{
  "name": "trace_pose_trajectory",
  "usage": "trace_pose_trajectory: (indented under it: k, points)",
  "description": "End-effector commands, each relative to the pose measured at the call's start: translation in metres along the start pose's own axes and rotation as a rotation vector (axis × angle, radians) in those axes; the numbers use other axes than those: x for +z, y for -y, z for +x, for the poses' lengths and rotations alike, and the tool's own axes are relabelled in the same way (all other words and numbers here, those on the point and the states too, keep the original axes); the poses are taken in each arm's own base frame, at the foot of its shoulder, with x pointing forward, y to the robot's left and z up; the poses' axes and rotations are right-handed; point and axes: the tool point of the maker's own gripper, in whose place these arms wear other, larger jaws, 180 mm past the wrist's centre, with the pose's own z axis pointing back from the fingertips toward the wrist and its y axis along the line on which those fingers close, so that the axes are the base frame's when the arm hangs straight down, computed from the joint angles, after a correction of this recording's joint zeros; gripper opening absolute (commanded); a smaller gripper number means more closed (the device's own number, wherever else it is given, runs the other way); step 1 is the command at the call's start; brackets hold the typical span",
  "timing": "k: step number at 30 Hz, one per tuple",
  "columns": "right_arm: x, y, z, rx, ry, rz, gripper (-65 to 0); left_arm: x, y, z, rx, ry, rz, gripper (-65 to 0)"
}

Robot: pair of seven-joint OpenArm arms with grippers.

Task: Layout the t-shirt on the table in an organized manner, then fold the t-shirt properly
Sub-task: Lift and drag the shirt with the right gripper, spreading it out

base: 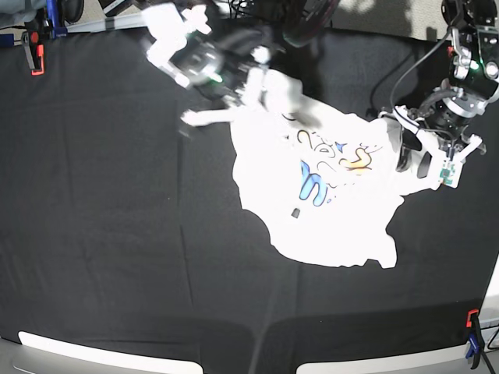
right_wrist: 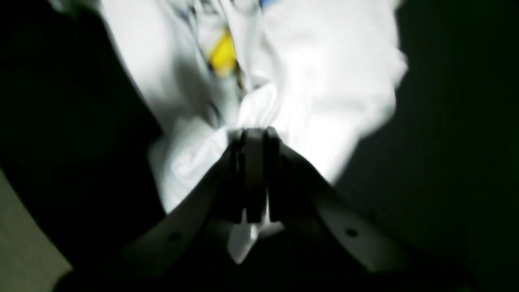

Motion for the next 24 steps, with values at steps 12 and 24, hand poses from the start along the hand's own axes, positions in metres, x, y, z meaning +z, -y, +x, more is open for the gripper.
trace_pose_trajectory:
  k: [12,24]
  points:
    - [0.085,0.152,-0.081,-0.186,-0.116,-0.441,-65.0,0.002,-0.003,0.013,-0.006,0.046,0.006,-43.5]
    - [0.203,0.256,-0.121,-0.305,-0.149,-0.861,-65.0,0.002,-0.003,0.008,-0.006,0.016,0.006,-43.5]
